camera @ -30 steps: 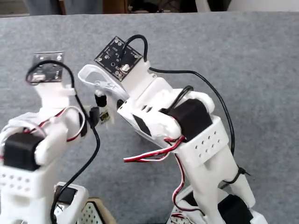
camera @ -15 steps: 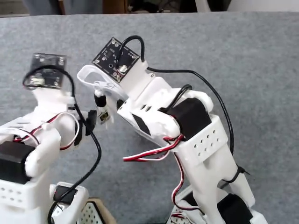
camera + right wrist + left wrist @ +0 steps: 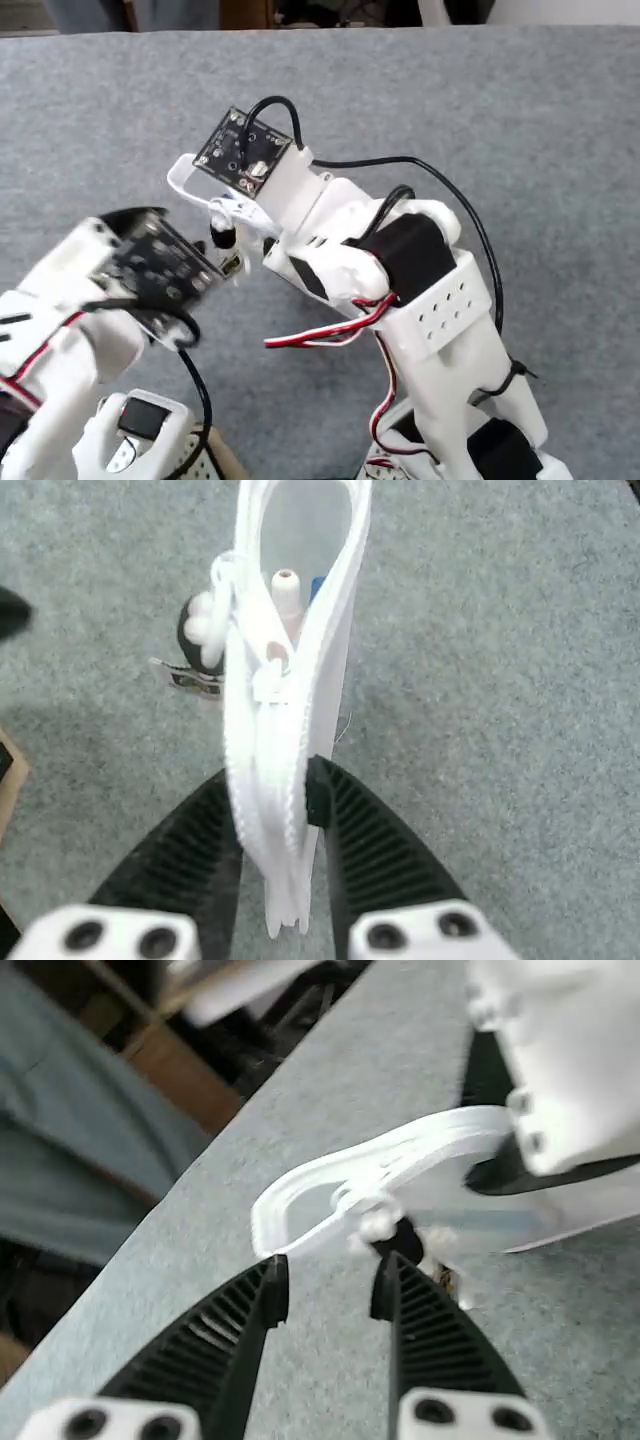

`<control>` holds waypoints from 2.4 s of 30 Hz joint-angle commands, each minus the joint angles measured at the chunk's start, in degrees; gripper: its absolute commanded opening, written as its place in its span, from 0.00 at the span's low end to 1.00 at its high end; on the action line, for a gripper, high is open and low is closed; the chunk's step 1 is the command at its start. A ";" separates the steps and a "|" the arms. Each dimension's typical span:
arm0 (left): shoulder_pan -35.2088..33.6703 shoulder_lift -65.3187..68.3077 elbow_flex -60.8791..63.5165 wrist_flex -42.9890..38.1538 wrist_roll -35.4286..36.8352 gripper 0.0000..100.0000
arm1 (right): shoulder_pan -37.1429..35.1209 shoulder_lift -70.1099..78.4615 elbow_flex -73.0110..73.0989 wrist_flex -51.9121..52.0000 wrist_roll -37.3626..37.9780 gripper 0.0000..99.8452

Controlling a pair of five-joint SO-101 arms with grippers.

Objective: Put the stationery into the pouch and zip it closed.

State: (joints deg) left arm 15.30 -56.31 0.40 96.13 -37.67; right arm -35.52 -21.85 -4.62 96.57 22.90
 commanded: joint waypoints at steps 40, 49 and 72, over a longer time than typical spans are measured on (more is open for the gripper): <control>27.47 -16.79 11.47 -1.58 1.58 0.04 | -2.37 -2.86 4.53 -2.99 -3.25 0.01; 11.38 -17.14 25.89 -3.69 6.15 0.04 | -2.02 -2.86 0.31 -6.07 -10.29 0.01; -4.00 -16.70 36.97 -13.27 24.26 0.10 | 27.25 -9.27 5.76 -13.54 -32.88 0.01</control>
State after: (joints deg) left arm 8.53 -73.10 37.41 83.65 -13.14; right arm -9.05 -28.70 -1.19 86.73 -8.66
